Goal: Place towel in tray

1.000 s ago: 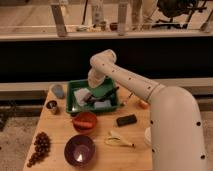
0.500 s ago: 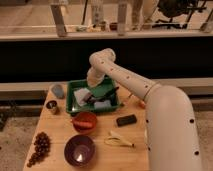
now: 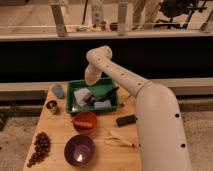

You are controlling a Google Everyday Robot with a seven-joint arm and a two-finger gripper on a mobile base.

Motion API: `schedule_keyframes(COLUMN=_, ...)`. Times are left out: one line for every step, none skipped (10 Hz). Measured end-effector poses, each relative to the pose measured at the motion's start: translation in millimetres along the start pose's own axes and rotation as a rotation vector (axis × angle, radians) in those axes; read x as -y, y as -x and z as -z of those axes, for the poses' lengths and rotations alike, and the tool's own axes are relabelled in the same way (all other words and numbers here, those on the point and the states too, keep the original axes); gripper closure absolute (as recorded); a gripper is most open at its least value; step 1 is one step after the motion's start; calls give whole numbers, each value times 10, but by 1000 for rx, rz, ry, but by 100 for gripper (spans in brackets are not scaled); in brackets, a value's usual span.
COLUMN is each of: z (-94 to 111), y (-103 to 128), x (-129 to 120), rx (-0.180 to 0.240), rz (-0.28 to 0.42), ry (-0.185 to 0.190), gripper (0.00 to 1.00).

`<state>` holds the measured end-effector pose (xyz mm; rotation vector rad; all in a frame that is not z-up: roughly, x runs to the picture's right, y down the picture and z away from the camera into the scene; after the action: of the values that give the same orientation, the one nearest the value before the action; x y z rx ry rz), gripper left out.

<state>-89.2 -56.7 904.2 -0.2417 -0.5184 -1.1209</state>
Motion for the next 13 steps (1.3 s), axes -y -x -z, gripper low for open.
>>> schedule_keyframes(z=-37, y=6, x=2, rx=-4, rz=33, ry=18, gripper=20)
schedule_keyframes(z=-85, y=34, x=22, rx=-4, rz=74, ry=32, gripper=20)
schedule_keyframes(z=-106, y=42, x=12, rx=-6, rz=103, ry=44, gripper=20)
schedule_keyframes(z=-139, y=58, x=17, rx=-6, rz=131, ry=54, gripper=20)
schedule_keyframes(z=-191, y=94, x=47, rx=-2, rz=163, ry=60, gripper=20)
schedule_keyframes(z=-242, y=129, x=80, rx=2, rz=190, ry=64, gripper=20)
schedule_keyframes(z=-303, y=156, x=84, rx=5, rz=223, ry=69, gripper=20)
schedule_keyframes(z=-352, y=174, x=72, rx=9, rz=248, ry=72, gripper=20)
schedule_keyframes(z=-410, y=207, x=84, rx=16, rz=296, ry=70, gripper=20)
schedule_keyframes(z=-457, y=235, x=96, rx=21, rz=339, ry=68, gripper=20)
schedule_keyframes(z=-489, y=252, x=114, rx=23, rz=376, ry=70, gripper=20)
schedule_keyframes(z=-538, y=265, x=124, rx=22, rz=417, ry=84, gripper=20)
schedule_keyframes(z=-574, y=277, x=153, rx=20, rz=451, ry=93, gripper=20)
